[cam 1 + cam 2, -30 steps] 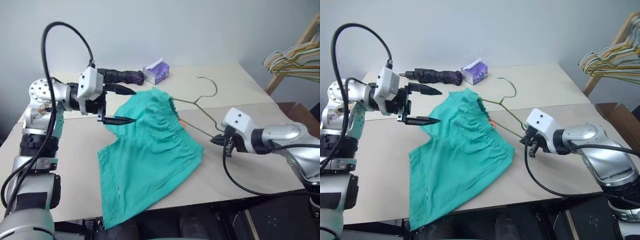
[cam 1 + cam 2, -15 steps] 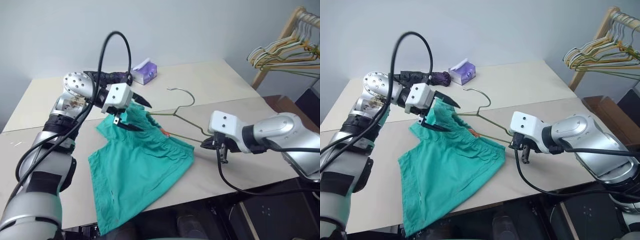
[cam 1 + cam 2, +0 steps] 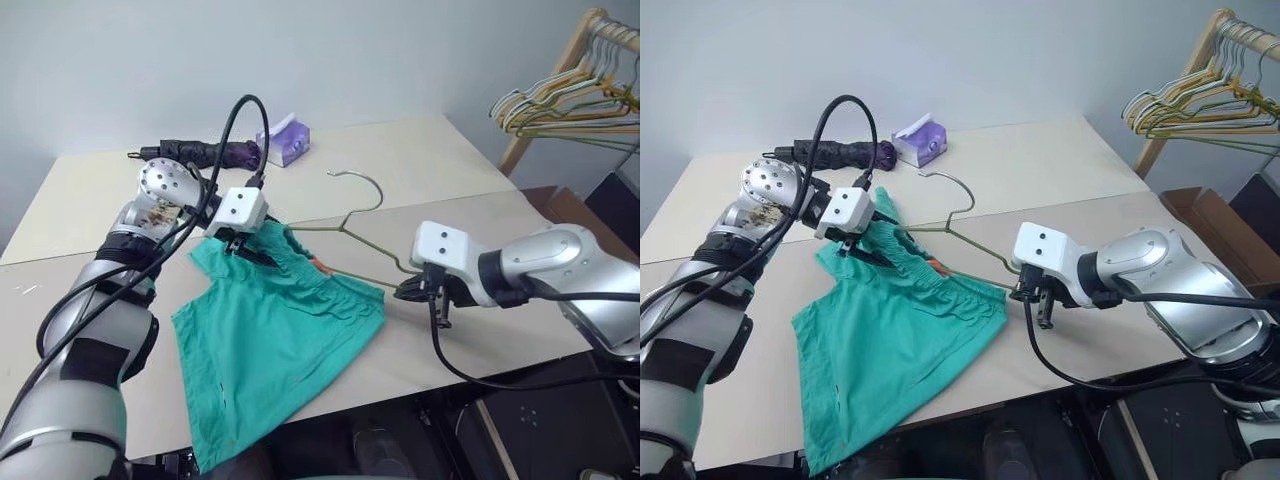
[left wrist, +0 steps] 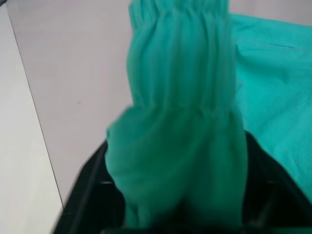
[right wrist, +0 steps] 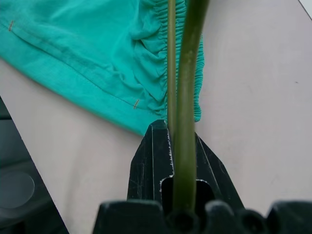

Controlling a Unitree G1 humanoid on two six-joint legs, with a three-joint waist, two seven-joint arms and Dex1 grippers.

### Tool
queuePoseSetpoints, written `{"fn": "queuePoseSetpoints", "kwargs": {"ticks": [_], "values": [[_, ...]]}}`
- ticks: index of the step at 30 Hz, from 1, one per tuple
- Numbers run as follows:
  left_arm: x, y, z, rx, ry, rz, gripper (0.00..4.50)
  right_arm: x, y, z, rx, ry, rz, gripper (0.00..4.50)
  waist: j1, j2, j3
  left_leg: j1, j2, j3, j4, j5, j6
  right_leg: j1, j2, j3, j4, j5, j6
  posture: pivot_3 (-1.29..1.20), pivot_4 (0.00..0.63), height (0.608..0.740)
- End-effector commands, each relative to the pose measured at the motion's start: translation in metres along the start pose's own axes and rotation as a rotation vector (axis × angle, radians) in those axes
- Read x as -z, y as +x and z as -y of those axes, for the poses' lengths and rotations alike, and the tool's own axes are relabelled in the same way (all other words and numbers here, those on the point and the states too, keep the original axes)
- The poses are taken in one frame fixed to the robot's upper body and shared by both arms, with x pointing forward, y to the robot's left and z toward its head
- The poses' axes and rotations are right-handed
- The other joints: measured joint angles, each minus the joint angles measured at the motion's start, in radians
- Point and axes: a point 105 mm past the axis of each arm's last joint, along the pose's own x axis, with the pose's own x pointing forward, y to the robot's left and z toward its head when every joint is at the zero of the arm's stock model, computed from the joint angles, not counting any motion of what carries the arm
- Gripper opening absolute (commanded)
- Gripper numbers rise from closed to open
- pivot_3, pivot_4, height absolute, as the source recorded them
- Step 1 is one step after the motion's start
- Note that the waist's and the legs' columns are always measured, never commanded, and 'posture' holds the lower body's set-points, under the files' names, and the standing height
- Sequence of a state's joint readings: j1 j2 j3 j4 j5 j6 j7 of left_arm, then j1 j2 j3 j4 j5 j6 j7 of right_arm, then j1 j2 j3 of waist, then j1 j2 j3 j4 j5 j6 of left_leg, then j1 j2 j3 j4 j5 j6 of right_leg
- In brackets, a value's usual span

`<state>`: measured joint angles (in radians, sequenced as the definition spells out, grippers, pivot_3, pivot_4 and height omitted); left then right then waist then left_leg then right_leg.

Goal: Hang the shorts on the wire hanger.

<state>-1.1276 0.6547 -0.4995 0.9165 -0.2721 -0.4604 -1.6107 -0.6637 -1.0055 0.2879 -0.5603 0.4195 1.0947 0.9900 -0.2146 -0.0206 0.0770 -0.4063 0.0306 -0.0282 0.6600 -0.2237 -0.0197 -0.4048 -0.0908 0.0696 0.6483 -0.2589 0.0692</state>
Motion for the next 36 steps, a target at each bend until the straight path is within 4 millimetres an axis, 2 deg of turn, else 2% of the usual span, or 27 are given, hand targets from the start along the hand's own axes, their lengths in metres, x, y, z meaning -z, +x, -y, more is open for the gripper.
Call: {"fn": "queuePoseSetpoints", "kwargs": {"ticks": [1, 5, 9, 12, 19, 23, 24, 26, 29, 32, 36], "values": [[-0.009, -0.011, -0.009, -0.040, 0.038, 0.009, 1.24, -0.017, -0.011, 0.006, 0.032, -0.032, 0.056, 0.00, -0.002, 0.000, 0.000, 0.000, 0.000, 0.000, 0.000, 0.000, 0.000, 0.000, 0.000, 0.000, 0.000, 0.000, 0.000, -0.20, 0.000, 0.740], [-0.010, -0.014, -0.008, -0.048, 0.016, 0.022, 0.10, -0.020, -0.011, 0.005, 0.032, -0.039, 0.081, 0.00, -0.005, 0.000, 0.000, 0.000, 0.000, 0.000, 0.000, 0.000, 0.000, 0.000, 0.000, 0.000, 0.000, 0.000, 0.000, -0.20, 0.005, 0.740], [-0.010, -0.019, -0.002, -0.035, -0.047, 0.035, 0.08, -0.020, -0.010, 0.009, 0.083, -0.073, 0.121, 0.00, -0.016, 0.000, 0.000, 0.000, 0.000, 0.000, 0.000, 0.000, 0.000, 0.000, 0.000, 0.000, 0.000, 0.000, 0.000, -0.21, 0.011, 0.740], [-0.014, -0.023, 0.003, -0.034, -0.078, 0.071, 0.08, -0.012, -0.011, 0.019, 0.144, -0.061, 0.109, 0.75, -0.021, 0.001, 0.000, 0.000, 0.000, 0.000, 0.000, 0.000, 0.000, 0.000, 0.000, 0.000, 0.000, 0.000, 0.000, -0.21, 0.014, 0.740], [-0.003, -0.024, 0.031, -0.009, -0.154, 0.090, 0.08, 0.002, -0.044, 0.060, 0.379, 0.051, 0.156, 3.09, -0.022, 0.001, 0.000, 0.001, 0.000, 0.000, 0.000, 0.000, 0.000, 0.001, 0.000, 0.000, 0.001, 0.000, 0.000, -0.22, 0.023, 0.740], [-0.007, -0.023, 0.038, -0.003, -0.181, 0.123, 0.08, 0.004, -0.052, 0.063, 0.413, 0.067, 0.196, 4.30, -0.022, 0.001, 0.000, 0.000, 0.000, 0.000, 0.000, 0.000, 0.001, 0.000, 0.000, 0.000, 0.001, 0.000, 0.000, -0.21, 0.035, 0.740], [-0.007, -0.023, 0.039, -0.006, -0.184, 0.124, 0.08, 0.003, -0.054, 0.064, 0.422, 0.069, 0.212, 4.44, -0.021, 0.001, 0.000, 0.001, 0.000, 0.000, 0.000, 0.000, 0.001, 0.001, 0.000, 0.000, 0.001, 0.000, 0.000, -0.21, 0.035, 0.740], [-0.007, -0.025, 0.037, -0.019, -0.189, 0.125, 0.08, 0.004, -0.062, 0.069, 0.460, 0.102, 0.250, 4.44, -0.020, 0.001, 0.000, 0.001, 0.000, 0.000, 0.000, 0.000, 0.001, 0.001, 0.000, 0.000, 0.001, 0.000, 0.000, -0.20, 0.040, 0.740], [-0.008, -0.030, 0.031, -0.059, -0.204, 0.134, 0.08, 0.023, -0.079, 0.075, 0.519, 0.180, 0.282, 4.44, -0.014, 0.000, 0.000, 0.002, 0.000, 0.000, 0.000, 0.000, 0.001, 0.002, 0.000, 0.000, 0.001, 0.000, 0.000, -0.18, 0.049, 0.740], [-0.008, -0.037, 0.027, -0.094, -0.220, 0.137, 0.08, 0.047, -0.082, 0.052, 0.431, 0.296, 0.350, 4.44, 0.001, 0.000, 0.000, 0.001, -0.001, 0.000, 0.000, -0.001, 0.001, 0.002, 0.000, 0.000, 0.000, 0.000, 0.000, -0.17, 0.053, 0.740], [-0.008, -0.040, 0.024, -0.106, -0.221, 0.129, 0.08, 0.053, -0.070, 0.030, 0.356, 0.339, 0.389, 4.44, 0.006, 0.001, 0.000, 0.002, 0.000, 0.001, 0.001, -0.002, 0.004, 0.002, 0.000, 0.002, 0.000, 0.000, 0.000, -0.16, 0.058, 0.740]]}}
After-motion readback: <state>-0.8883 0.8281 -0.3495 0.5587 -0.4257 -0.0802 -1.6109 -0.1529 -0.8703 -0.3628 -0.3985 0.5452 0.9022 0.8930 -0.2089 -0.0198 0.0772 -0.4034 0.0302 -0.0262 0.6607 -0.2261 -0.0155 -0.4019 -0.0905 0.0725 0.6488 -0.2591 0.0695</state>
